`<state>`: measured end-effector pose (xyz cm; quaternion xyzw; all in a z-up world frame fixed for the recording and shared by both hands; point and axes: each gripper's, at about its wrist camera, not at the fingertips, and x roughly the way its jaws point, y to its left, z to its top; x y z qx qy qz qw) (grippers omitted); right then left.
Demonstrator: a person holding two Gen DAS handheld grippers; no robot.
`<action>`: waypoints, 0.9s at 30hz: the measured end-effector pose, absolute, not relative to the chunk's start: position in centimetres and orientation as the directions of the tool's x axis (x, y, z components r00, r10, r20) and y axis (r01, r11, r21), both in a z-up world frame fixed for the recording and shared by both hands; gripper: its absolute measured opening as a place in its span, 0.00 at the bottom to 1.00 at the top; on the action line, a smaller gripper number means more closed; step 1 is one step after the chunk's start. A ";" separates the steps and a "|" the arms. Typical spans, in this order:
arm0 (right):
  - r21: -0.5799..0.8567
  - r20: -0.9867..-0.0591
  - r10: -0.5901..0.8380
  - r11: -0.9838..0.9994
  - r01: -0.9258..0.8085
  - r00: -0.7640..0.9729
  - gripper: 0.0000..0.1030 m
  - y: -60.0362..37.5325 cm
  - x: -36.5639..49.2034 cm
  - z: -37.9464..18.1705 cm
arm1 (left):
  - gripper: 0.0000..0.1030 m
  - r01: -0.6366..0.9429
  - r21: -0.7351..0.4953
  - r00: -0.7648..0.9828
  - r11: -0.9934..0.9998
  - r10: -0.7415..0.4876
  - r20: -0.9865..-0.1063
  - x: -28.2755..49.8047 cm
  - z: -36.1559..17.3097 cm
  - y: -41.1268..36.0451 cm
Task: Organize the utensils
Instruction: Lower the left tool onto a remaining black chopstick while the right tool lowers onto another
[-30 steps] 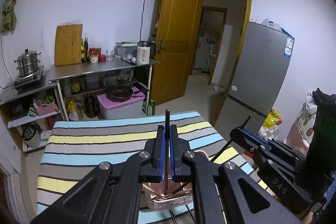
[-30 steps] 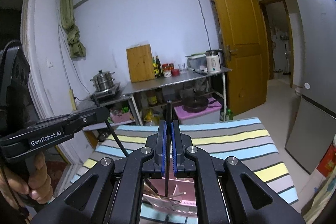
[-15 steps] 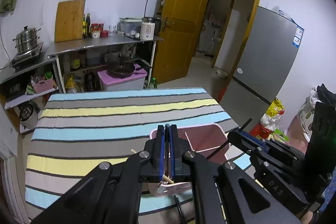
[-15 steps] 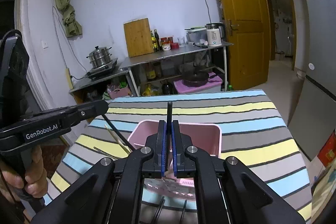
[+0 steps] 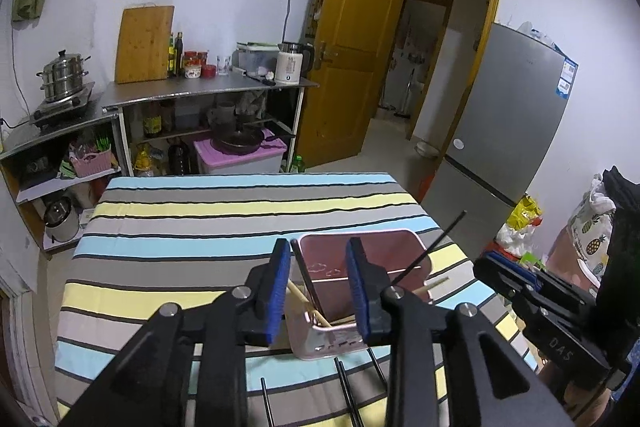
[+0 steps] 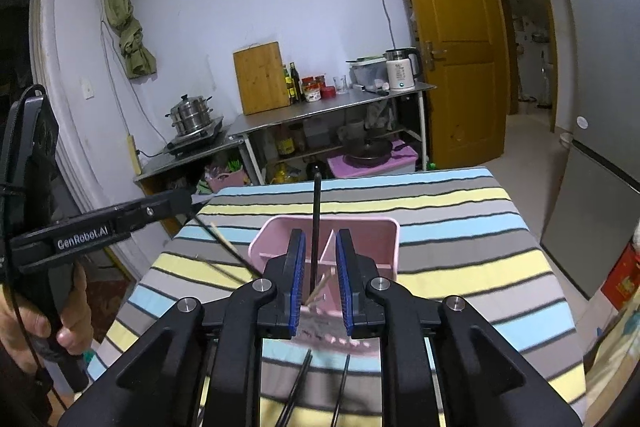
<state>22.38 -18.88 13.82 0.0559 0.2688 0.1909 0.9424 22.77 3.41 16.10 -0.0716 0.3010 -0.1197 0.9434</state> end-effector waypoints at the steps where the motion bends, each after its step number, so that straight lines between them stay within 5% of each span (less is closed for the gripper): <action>1: 0.210 -0.485 0.389 0.921 -0.327 0.783 0.15 -19.1 21.9 13.8 | 0.31 0.184 -0.210 0.795 0.960 -0.271 -0.543 22.2 16.3 3.5; 10: 0.181 -0.480 0.333 0.943 -0.280 0.812 0.15 -19.9 17.2 13.1 | 0.38 0.192 -0.225 0.830 0.955 -0.281 -0.483 16.6 16.2 4.0; 27: 0.137 -0.549 0.325 0.944 -0.300 0.770 0.23 -19.2 10.7 9.0 | 0.38 0.147 -0.243 0.802 0.959 -0.260 -0.538 9.5 9.9 3.5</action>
